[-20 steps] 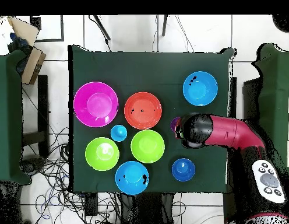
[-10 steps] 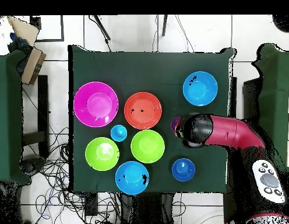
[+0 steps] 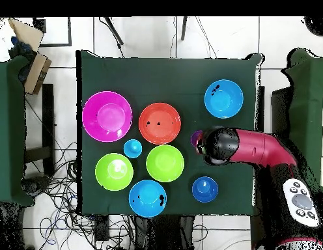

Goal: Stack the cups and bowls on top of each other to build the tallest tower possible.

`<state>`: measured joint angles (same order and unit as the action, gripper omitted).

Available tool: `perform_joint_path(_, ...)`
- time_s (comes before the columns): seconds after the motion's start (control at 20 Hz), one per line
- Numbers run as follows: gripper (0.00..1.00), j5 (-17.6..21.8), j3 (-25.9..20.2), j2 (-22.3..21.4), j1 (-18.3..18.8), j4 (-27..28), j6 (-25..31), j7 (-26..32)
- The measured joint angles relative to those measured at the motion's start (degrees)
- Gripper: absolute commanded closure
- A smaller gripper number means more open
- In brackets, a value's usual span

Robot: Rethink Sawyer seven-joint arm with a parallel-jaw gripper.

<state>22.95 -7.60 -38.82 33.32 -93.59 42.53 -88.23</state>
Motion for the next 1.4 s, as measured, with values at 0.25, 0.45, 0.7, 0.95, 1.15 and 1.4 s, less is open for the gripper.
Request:
perform_joint_path(0.25,0.00,0.00,0.01,1.50,0.01,-0.04,-0.57,0.00)
perform_joint_path(0.45,0.00,0.27,0.01,2.51,0.07,-0.08,-1.05,0.00)
perform_joint_path(0.7,0.00,1.49,0.07,3.70,0.21,-0.12,-2.01,0.00)
perform_joint_path(0.95,0.00,1.57,0.08,4.55,0.32,-0.14,-2.09,0.00)
perform_joint_path(1.15,0.00,1.57,0.09,5.13,0.45,-0.15,-2.09,0.00)
perform_joint_path(1.4,0.00,1.57,0.09,5.80,0.63,-0.19,-2.11,0.00)
